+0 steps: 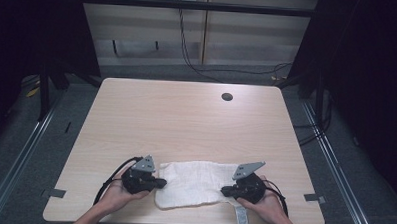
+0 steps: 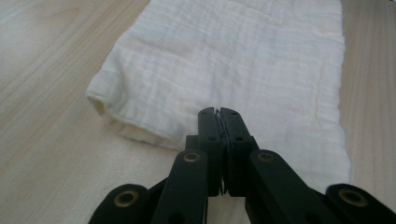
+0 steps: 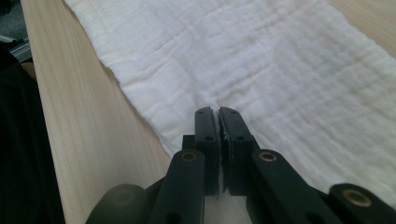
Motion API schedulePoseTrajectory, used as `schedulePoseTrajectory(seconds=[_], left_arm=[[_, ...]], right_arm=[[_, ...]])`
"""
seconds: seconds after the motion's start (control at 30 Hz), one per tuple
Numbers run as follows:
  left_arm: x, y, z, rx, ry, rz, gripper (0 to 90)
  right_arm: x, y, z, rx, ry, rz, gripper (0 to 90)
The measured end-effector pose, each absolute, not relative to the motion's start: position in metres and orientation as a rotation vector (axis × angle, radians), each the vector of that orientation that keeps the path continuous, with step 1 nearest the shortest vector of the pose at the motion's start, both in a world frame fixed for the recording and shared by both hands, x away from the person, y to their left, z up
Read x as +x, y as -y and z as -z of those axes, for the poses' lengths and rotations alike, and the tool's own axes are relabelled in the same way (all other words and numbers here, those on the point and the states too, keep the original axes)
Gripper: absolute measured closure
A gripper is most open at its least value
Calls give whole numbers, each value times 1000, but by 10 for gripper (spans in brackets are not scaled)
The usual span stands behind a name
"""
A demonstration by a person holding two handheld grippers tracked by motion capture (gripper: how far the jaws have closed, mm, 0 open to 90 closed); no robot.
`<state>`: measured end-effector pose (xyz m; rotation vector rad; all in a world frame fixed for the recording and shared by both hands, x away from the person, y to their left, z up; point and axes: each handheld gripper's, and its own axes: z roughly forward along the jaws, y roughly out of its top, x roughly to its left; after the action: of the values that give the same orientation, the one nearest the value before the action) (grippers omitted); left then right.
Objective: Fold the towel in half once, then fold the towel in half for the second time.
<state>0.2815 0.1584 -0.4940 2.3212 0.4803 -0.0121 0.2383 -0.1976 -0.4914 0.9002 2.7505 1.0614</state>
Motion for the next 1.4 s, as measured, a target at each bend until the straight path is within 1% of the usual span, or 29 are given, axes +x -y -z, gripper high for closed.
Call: schedulePoseTrajectory(seconds=[0.2, 0.23, 0.27, 0.3, 0.33, 0.37, 0.4, 0.47, 0.5, 0.57, 0.6, 0.63, 0.67, 0.7, 0.73, 0.77, 0.83, 0.97, 1.1, 1.13, 1.2, 1.3, 1.4], left_arm=[[278, -155, 493, 2330, -480, 47, 879], [279, -153, 491, 2341, -456, 40, 867], [280, -154, 489, 2333, -458, 48, 834], [280, -154, 489, 2333, -458, 48, 782], [281, -154, 488, 2298, -466, 56, 782], [282, -156, 484, 2264, -463, 56, 686], [283, -157, 482, 2258, -468, 37, 655], [288, -161, 480, 2212, -513, 15, 557], [291, -162, 480, 2206, -535, 2, 546], [300, -165, 480, 2198, -573, -16, 484], [300, -165, 480, 2198, -573, -16, 463], [305, -167, 479, 2192, -594, -27, 453], [308, -170, 477, 2165, -611, -58, 448], [308, -170, 477, 2165, -611, -58, 451], [309, -171, 475, 2153, -616, -64, 451], [308, -172, 474, 2156, -617, -72, 471], [308, -171, 474, 2166, -614, -82, 452], [312, -170, 474, 2170, -640, -108, 442], [319, -168, 473, 2168, -675, -104, 453], [323, -167, 476, 2170, -679, -95, 432], [325, -168, 478, 2177, -677, -83, 411], [325, -169, 481, 2181, -678, -78, 394], [326, -172, 477, 2186, -676, -108, 390]], right_arm=[[232, 200, 491, 907, -2747, -1062, 868], [230, 201, 492, 910, -2747, -1076, 824], [230, 201, 491, 911, -2746, -1078, 782], [230, 201, 491, 911, -2746, -1078, 782], [230, 201, 491, 900, -2739, -1077, 764], [232, 201, 487, 911, -2711, -1126, 697], [233, 201, 485, 911, -2700, -1147, 683], [234, 199, 480, 922, -2674, -1203, 649], [235, 196, 477, 928, -2662, -1223, 633], [237, 186, 475, 915, -2654, -1228, 596], [237, 186, 475, 915, -2654, -1228, 596], [240, 172, 475, 904, -2667, -1230, 568], [241, 167, 475, 895, -2674, -1232, 560], [241, 160, 474, 887, -2677, -1237, 550], [241, 160, 474, 887, -2677, -1237, 550], [243, 148, 472, 865, -2694, -1245, 548], [243, 139, 469, 837, -2686, -1228, 558], [244, 129, 463, 794, -2721, -1249, 558], [245, 115, 456, 770, -2725, -1301, 530], [245, 104, 454, 749, -2742, -1292, 529], [246, 94, 455, 735, -2757, -1300, 526], [249, 76, 457, 695, -2806, -1292, 512], [248, 58, 459, 647, -2847, -1271, 498]])
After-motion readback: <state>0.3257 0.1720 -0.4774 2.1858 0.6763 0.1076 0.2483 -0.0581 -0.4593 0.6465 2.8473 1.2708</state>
